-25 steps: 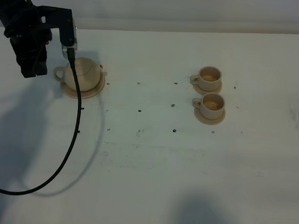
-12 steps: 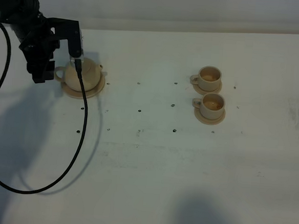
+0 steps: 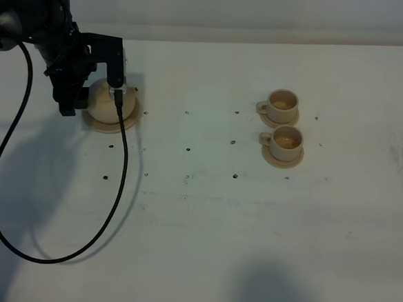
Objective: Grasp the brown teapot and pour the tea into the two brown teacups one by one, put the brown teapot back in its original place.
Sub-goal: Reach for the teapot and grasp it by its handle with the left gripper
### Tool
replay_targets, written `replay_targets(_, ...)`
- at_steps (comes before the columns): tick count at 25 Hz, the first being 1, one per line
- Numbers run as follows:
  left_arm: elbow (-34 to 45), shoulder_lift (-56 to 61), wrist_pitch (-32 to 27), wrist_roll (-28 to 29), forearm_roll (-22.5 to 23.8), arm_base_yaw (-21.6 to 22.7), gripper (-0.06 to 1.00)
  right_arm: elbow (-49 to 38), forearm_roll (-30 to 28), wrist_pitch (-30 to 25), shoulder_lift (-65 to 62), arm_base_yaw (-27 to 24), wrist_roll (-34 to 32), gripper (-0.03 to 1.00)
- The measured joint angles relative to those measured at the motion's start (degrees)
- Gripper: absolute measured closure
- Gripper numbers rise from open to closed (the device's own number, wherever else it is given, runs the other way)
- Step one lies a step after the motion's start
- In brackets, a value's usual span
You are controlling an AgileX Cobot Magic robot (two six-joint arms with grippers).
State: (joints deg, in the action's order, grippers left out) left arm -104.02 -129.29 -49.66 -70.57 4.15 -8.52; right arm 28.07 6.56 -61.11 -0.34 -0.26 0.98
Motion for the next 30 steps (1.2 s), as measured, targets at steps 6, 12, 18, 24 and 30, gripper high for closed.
replay_targets(6,0.0,-0.1,0.0,0.0,0.2,-0.1,0.40,0.0,0.0,0.0,0.0,0.0,0.0,0.50)
replay_targets(12,0.0,-0.1,0.0,0.0,0.0,-0.1,0.40,0.0,0.0,0.0,0.0,0.0,-0.1,0.50)
replay_targets(18,0.0,-0.2,0.0,-1.4,-0.3,-0.1,0.41,0.0,0.0,0.0,0.0,0.0,-0.1,0.50)
replay_targets(24,0.0,-1.0,-0.1,-2.0,-0.3,-0.1,0.41,0.0,0.0,0.0,0.0,0.0,0.0,0.50)
replay_targets(30,0.0,-1.1,-0.2,-2.7,-0.7,-0.1,0.41,0.0,0.0,0.0,0.0,0.0,0.0,0.50)
